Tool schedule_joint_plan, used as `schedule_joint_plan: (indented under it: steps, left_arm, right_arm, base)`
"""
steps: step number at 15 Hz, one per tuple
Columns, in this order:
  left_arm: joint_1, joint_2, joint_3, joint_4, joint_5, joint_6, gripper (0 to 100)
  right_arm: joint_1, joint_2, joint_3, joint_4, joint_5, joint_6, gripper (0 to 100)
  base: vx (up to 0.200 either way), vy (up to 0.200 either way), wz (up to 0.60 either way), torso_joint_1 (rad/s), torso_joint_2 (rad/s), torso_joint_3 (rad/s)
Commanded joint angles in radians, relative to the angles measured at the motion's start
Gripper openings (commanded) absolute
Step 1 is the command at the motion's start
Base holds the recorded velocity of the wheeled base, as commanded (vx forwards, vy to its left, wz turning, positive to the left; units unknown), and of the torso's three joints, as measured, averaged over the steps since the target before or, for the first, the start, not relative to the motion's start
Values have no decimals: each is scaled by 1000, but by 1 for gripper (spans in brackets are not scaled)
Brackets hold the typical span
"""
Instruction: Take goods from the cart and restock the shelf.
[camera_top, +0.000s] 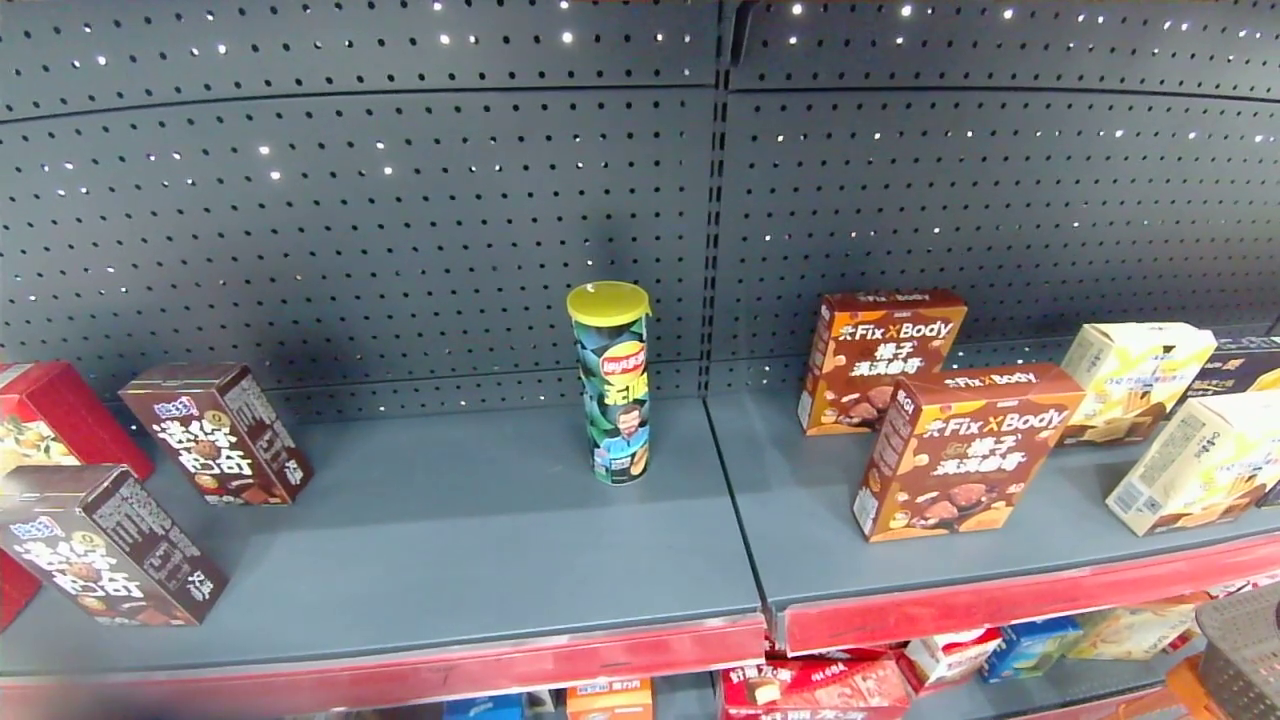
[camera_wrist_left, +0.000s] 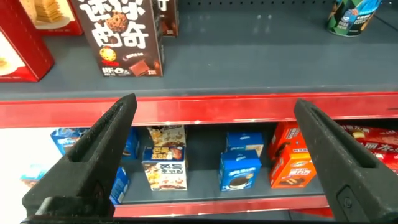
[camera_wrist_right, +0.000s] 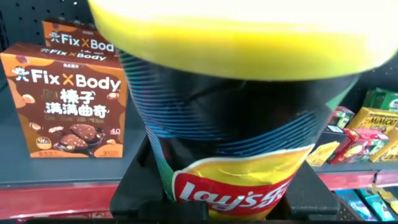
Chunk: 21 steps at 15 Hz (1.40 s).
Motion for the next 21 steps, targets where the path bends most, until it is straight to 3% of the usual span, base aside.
schedule_joint_plan:
  steps: [1,5,12,16,19,20,21]
  left_arm:
    - [0,0,0,0,1,0,100]
    - [0,0,0,0,-1,0,100]
    - [-2,1,0,0,1,0,100]
    - [0,1,0,0,1,-2,100]
    - [-2,3,-2,6,-5,6,100]
    - [-2,6,-2,6,-16,33,100]
    - [-2,6,-2,5,-47,129,100]
  right_arm:
    - [0,-1,43,-42,12,-21,0]
    - [0,-1,60,-78,25,-26,0]
    - [-2,15,11,-50,23,-24,0]
    - [-13,62,-164,73,0,60,0]
    - [-52,119,-348,174,-156,124,0]
    - [-54,128,-433,209,-163,167,0]
    - [-59,136,-512,271,-178,180,0]
  base:
    - [0,0,0,0,0,0]
    - [0,0,600,-2,2,1]
    - [0,0,0,0,0,0]
    - [0,0,0,0,0,0]
    - [0,0,0,0,0,0]
    - [0,0,0,0,0,0]
    - [0,0,0,0,0,0]
